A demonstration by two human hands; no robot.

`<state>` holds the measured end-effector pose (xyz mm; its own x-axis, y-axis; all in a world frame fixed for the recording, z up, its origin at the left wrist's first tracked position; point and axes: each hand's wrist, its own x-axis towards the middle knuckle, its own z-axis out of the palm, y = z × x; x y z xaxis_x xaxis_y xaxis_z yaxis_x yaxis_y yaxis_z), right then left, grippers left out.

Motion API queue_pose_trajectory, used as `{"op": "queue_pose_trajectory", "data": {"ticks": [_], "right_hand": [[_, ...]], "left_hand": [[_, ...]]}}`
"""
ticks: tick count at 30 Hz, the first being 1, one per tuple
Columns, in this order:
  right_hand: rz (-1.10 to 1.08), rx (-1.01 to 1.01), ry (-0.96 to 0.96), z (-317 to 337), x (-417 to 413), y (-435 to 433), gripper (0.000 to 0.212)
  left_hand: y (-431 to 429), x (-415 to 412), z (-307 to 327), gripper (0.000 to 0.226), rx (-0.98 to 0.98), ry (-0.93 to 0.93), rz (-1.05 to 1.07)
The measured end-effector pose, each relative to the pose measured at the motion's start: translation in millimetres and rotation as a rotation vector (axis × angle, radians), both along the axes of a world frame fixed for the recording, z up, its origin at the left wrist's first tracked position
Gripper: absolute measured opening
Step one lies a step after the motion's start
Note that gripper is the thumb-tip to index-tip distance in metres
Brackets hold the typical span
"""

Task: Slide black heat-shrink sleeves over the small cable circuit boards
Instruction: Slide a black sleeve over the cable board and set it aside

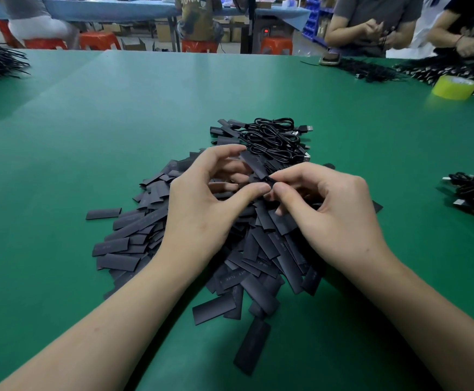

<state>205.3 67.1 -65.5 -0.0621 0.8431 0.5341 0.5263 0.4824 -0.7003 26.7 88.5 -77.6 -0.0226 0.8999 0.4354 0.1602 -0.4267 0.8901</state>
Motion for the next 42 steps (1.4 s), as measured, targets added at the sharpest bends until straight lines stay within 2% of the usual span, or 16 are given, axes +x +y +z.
{"op": "queue_pose_trajectory", "data": {"ticks": [5, 9, 15, 28, 30, 37, 42], "right_hand": [[0.099, -0.139, 0.116, 0.6, -1.4, -1.1, 0.018], [0.127, -0.272, 0.222, 2.4, -0.2, 0.2, 0.009], [0.145, -0.274, 0.254, 4.8, -3.1, -2.8, 0.006], [0.179, -0.324, 0.347, 4.7, -6.7, -4.9, 0.007], [0.172, -0.307, 0.333, 4.4, -6.5, -5.1, 0.008], [0.057, -0.097, 0.084, 5.1, -6.6, -8.5, 0.012], [0.033, -0.083, 0.055, 6.2, -7.3, -8.0, 0.01]], "left_hand": [[0.5, -1.0, 2.3, 0.049, 0.034, 0.059, 0.059], [-2.2, 0.4, 4.5, 0.045, 0.109, 0.156, 0.115], [-5.5, -2.2, 6.4, 0.044, 0.198, 0.252, 0.162], [-6.1, -3.7, 8.6, 0.045, 0.245, 0.336, 0.209], [-5.2, -3.5, 8.4, 0.046, 0.215, 0.314, 0.193], [-1.8, -5.0, 6.7, 0.045, 0.167, 0.271, 0.128], [-2.7, -4.3, 6.6, 0.046, 0.157, 0.214, 0.114]]}}
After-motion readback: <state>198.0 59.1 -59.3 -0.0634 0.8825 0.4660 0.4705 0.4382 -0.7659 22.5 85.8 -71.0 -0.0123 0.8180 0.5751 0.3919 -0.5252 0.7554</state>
